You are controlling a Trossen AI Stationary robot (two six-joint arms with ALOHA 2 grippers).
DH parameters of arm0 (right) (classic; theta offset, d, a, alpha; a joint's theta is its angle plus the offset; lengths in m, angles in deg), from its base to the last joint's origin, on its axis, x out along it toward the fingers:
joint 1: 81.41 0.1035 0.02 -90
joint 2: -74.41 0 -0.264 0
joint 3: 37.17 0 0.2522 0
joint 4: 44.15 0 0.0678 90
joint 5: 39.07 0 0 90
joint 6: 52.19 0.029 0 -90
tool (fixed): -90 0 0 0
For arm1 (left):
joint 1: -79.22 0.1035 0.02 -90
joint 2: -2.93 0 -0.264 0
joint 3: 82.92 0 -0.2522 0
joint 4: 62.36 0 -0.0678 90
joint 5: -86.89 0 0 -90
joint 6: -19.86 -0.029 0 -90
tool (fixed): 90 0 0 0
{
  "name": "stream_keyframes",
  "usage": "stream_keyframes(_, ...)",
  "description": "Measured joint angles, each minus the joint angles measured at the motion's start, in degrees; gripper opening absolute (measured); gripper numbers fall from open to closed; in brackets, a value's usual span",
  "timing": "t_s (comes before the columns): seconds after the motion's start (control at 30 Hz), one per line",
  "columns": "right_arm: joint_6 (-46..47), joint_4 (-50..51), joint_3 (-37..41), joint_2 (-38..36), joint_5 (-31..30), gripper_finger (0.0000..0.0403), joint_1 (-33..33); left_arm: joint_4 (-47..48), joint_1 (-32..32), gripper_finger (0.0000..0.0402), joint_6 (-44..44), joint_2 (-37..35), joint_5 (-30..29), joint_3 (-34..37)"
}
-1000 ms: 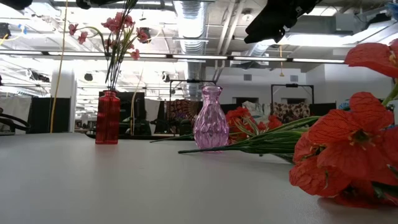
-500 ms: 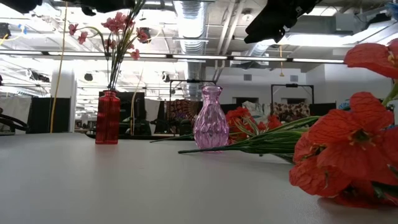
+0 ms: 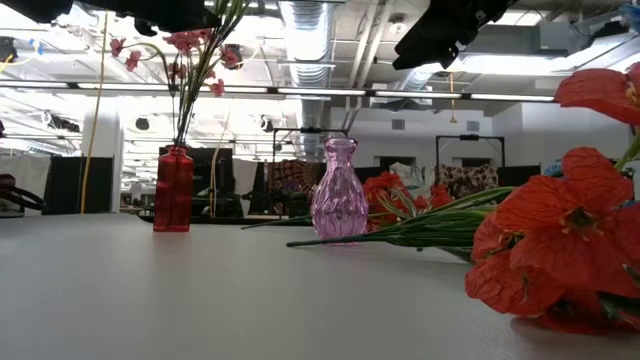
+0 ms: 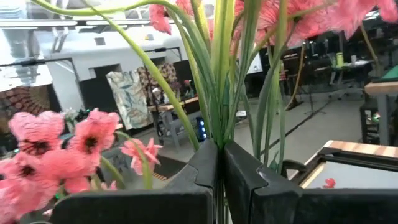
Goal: Sort flowers into vase by color
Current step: Put the pink flowers into the red vase
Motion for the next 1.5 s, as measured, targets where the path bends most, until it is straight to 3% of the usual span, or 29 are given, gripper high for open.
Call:
stream_keyframes(0.63, 0.0, 0.0, 0.0, 0.01, 0.0, 0.0224, 0.02, 4.88, -0.1, 0.0, 0.12, -0.02, -2.01, 0.0)
stream_keyframes(0.9, 0.02, 0.01, 0.0, 0.0, -0.02, 0.0224, 0.02, 5.15, -2.7, 0.0004, -0.06, -0.02, -10.91, 0.0)
stream_keyframes(1.03, 0.02, -0.01, 0.0, 0.01, -0.01, 0.0224, 0.02, 5.23, -4.69, 0.0026, -1.14, -0.02, -14.98, 0.0)
stream_keyframes(1.3, 0.02, 0.01, 0.0, 0.0, 0.0, 0.0224, 0.01, 5.6, -7.57, 0.009, -1.52, -0.02, -17.26, 0.0)
stream_keyframes(1.5, 0.02, 0.01, 0.0, 0.01, -0.01, 0.0224, 0.01, 10.4, -10.2, 0.0128, 1.43, -0.03, -27.2, -0.02)
